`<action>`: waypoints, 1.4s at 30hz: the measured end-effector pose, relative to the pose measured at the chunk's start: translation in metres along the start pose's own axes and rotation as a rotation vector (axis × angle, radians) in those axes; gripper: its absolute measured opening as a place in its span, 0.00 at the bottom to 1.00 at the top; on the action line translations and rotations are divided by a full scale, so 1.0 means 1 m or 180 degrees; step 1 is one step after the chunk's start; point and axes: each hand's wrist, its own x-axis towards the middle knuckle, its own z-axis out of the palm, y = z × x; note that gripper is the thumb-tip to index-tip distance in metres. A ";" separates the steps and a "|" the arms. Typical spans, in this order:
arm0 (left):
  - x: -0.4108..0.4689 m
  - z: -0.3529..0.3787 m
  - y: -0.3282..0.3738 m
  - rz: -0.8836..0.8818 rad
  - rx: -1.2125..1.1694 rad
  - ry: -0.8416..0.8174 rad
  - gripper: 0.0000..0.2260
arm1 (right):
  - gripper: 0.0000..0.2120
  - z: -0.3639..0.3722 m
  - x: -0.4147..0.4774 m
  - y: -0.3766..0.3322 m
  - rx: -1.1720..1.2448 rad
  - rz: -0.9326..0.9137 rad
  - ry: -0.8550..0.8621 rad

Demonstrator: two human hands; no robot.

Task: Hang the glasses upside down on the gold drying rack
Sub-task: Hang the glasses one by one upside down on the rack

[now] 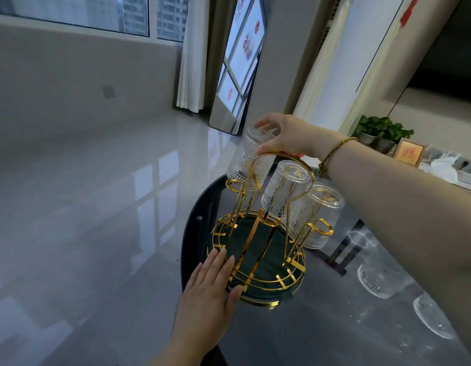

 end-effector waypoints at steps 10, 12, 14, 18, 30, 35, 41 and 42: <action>0.002 -0.012 0.006 -0.0027 0.0266 -0.0156 0.26 | 0.30 0.015 0.004 0.008 -0.0108 0.0090 -0.0658; 0.001 -0.019 0.012 -0.0068 0.0248 -0.0399 0.26 | 0.31 0.019 0.005 0.010 -0.0144 0.0129 -0.0829; 0.001 -0.023 0.013 -0.0101 0.0262 -0.0538 0.29 | 0.31 0.022 0.006 0.012 -0.0125 0.0128 -0.0908; 0.000 -0.025 0.012 -0.0141 0.0323 -0.0459 0.25 | 0.31 0.023 0.008 0.014 -0.0153 0.0103 -0.0921; 0.001 -0.020 0.008 0.0099 0.0498 -0.0253 0.20 | 0.31 0.021 0.005 0.016 -0.0143 -0.0008 -0.0921; 0.004 -0.008 0.004 0.0072 -0.0131 0.0020 0.26 | 0.31 0.017 0.003 0.016 -0.0299 -0.0029 -0.0969; 0.005 0.000 -0.001 -0.0010 -0.0181 0.0038 0.24 | 0.32 0.020 0.003 0.017 -0.0051 -0.0040 -0.0916; 0.005 0.000 -0.001 -0.0005 -0.0182 0.0037 0.25 | 0.33 0.020 0.003 0.017 -0.0001 -0.0037 -0.0920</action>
